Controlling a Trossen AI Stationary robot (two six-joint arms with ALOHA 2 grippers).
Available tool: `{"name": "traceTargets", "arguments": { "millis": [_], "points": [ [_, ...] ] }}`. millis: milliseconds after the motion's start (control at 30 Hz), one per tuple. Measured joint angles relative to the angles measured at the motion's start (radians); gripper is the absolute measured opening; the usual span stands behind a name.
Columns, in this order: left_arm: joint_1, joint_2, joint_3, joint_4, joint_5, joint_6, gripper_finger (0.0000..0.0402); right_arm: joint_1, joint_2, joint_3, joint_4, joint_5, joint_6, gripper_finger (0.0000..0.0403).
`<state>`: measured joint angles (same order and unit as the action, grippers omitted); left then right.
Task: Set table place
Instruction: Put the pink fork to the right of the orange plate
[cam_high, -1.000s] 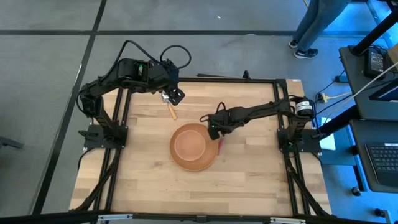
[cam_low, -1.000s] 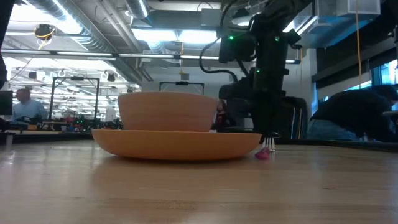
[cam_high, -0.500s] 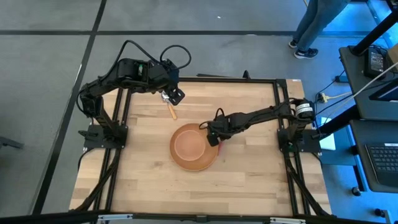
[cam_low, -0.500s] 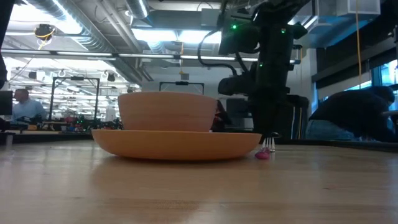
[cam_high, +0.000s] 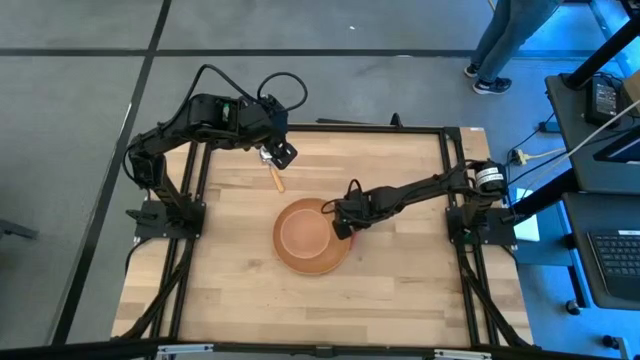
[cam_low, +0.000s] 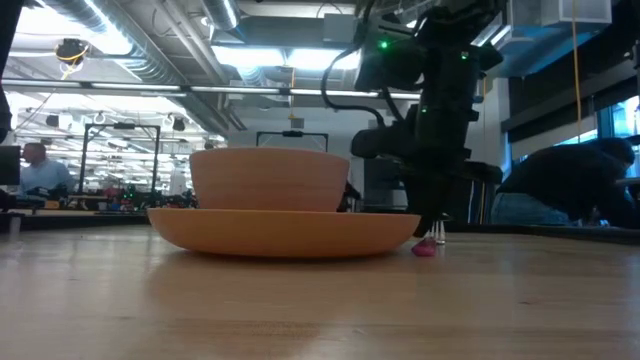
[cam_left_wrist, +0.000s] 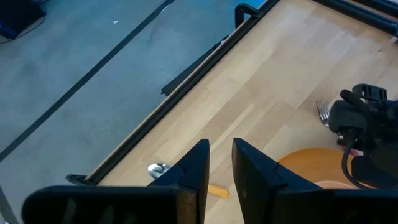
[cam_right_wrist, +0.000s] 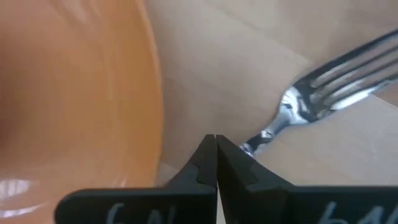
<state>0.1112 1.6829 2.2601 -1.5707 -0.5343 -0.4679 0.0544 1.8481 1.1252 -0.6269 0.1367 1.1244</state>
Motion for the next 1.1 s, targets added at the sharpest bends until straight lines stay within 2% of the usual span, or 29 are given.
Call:
{"name": "traceTargets", "arguments": {
  "millis": [633, 867, 1100],
  "points": [
    [0.000, 0.000, 0.000, 0.000, 0.000, 0.000, 0.0063, 0.103, 0.000, 0.000, -0.042, -0.062, -0.005, 0.0000],
    [0.000, 0.000, 0.000, 0.000, 0.000, 0.000, 0.0063, 0.137, 0.000, 0.000, -0.060, -0.076, -0.080, 0.0000],
    [0.000, 0.000, 0.000, 0.000, 0.000, 0.000, 0.0063, 0.161, 0.000, 0.000, -0.056, -0.078, -0.084, 0.0000]
  ]
}}
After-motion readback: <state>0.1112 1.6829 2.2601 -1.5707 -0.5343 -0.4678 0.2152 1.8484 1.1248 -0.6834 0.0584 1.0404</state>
